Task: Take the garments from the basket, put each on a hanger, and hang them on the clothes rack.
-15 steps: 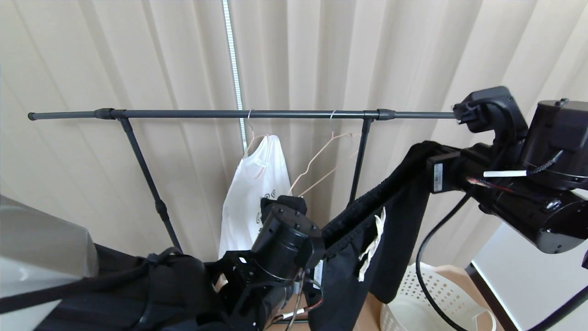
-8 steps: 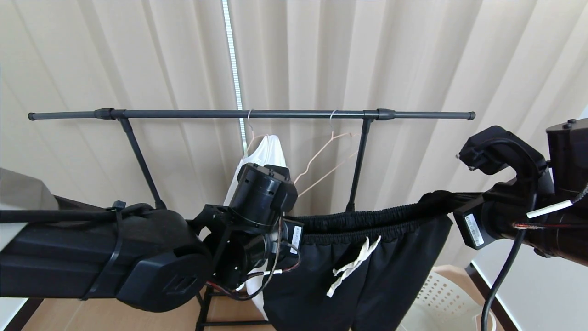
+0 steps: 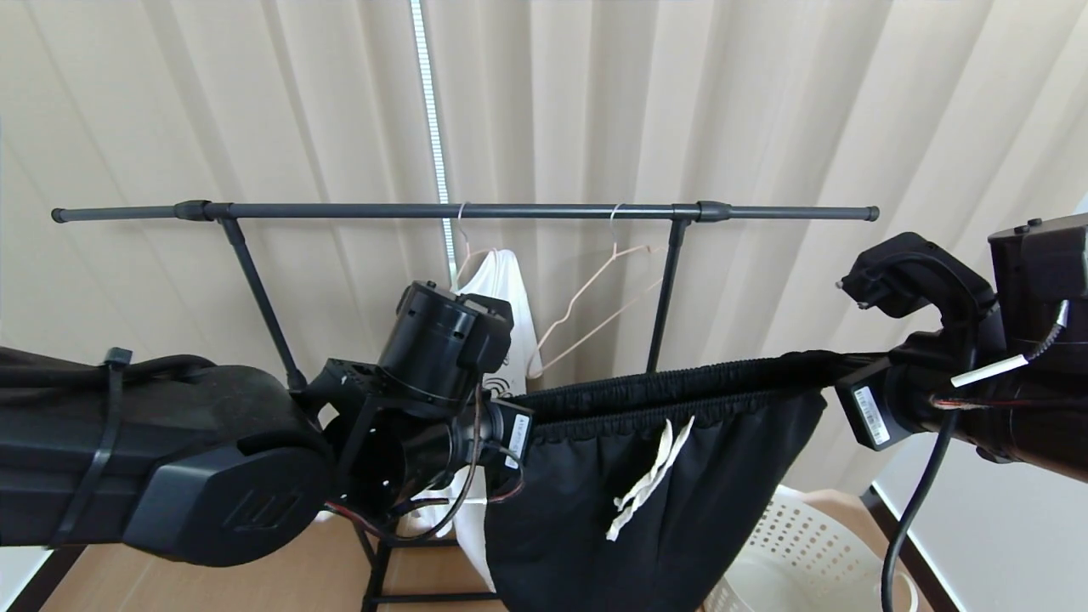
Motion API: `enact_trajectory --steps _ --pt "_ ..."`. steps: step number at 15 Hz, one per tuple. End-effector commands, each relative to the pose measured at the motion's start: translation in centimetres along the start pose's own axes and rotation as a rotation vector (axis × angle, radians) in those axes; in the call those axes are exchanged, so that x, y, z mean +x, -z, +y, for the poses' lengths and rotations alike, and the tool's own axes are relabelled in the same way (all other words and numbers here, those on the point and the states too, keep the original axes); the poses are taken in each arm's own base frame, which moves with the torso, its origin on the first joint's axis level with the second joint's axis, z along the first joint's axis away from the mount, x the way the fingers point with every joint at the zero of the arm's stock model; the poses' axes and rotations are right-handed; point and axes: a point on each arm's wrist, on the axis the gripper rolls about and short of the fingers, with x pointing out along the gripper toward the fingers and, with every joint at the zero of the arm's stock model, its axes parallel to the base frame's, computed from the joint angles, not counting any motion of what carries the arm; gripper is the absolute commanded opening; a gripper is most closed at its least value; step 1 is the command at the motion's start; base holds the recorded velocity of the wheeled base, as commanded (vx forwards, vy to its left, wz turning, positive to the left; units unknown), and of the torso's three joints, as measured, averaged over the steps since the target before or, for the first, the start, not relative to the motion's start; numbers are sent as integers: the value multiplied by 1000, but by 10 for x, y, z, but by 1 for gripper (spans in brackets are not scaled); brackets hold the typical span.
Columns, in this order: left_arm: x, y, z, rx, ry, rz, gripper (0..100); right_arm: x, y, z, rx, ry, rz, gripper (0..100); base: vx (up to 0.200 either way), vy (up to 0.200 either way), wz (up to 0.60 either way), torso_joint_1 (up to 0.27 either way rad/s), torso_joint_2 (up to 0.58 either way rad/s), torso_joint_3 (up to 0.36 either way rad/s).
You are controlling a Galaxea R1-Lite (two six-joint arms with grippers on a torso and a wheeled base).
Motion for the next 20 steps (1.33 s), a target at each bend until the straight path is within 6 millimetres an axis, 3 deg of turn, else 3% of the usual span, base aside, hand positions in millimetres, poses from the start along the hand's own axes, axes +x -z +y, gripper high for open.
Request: enact_trajectory --steps 1,6,11,13,17,20 --pt "-11 5 12 -10 -18 2 0 12 1 -9 20 45 34 0 0 0 0 0 0 0" --pt "-15 4 24 -36 32 5 0 20 3 -21 42 74 59 0 0 0 0 0 0 0" --pt "-11 -34 21 -63 165 -82 0 6 21 -15 -114 18 117 0 0 0 0 0 0 0" --pt "4 -52 13 -70 180 -120 0 -19 28 -2 -211 -82 156 0 0 0 0 0 0 0" --pt "17 -71 6 -78 227 -159 0 -41 33 16 -310 -219 149 0 0 0 0 0 0 0" --pt "26 -93 0 -92 252 -221 0 -59 37 50 -342 -361 111 0 0 0 0 0 0 0"
